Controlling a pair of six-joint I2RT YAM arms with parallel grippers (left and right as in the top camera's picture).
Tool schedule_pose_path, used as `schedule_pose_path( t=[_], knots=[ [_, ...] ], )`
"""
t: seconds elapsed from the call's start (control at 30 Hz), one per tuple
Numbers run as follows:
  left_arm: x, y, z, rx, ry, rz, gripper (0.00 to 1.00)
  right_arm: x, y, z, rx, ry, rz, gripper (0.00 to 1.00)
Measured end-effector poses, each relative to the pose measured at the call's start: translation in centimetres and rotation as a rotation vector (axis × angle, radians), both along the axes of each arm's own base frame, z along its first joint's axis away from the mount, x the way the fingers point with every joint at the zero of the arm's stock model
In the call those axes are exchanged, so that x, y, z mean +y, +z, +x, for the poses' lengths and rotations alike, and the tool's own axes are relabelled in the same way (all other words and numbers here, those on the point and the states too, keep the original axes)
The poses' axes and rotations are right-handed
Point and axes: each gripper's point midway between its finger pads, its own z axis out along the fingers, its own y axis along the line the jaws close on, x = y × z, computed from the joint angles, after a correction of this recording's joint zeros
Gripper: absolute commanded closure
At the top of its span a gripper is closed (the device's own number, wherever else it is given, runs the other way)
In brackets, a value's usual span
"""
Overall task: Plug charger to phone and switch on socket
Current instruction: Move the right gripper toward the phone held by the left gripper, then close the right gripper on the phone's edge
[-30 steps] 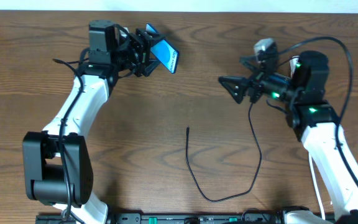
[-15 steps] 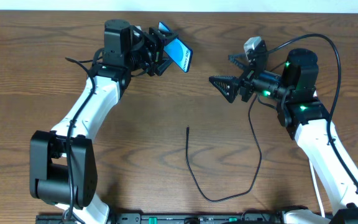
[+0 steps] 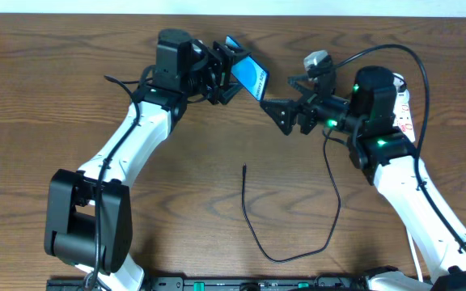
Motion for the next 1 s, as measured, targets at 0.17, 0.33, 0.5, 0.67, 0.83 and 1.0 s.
schedule_pose_path(
  t=[0.17, 0.33, 0.5, 0.67, 0.83, 1.0],
  knots=[
    [-1.1, 0.0, -0.6, 0.022, -0.013, -0.013, 0.93, 0.4, -0.7, 0.3, 0.024, -0.053, -0.027, 0.01],
    [-2.2, 0.0, -1.2, 0.032, -0.033, -0.019, 0.93, 0.2, -1.1, 0.7, 0.030, -0.100, -0.047, 0.01],
    [-3.4, 0.0, -2.0, 0.047, -0.054, -0.027, 0.93, -0.4, -1.4, 1.2, 0.043, -0.148, -0.058, 0.01],
    [-4.8, 0.0, -2.9, 0.057, -0.082, -0.032, 0.92, -0.7, -1.7, 1.4, 0.054, -0.172, -0.071, 0.01],
    [-5.9, 0.1, -3.6, 0.089, -0.093, -0.052, 0.93, -1.1, -2.3, 1.5, 0.072, -0.197, -0.090, 0.01],
    [-6.2, 0.2, -3.7, 0.105, -0.090, -0.067, 0.93, -1.4, -2.4, 1.7, 0.074, -0.213, -0.094, 0.01]
  ],
)
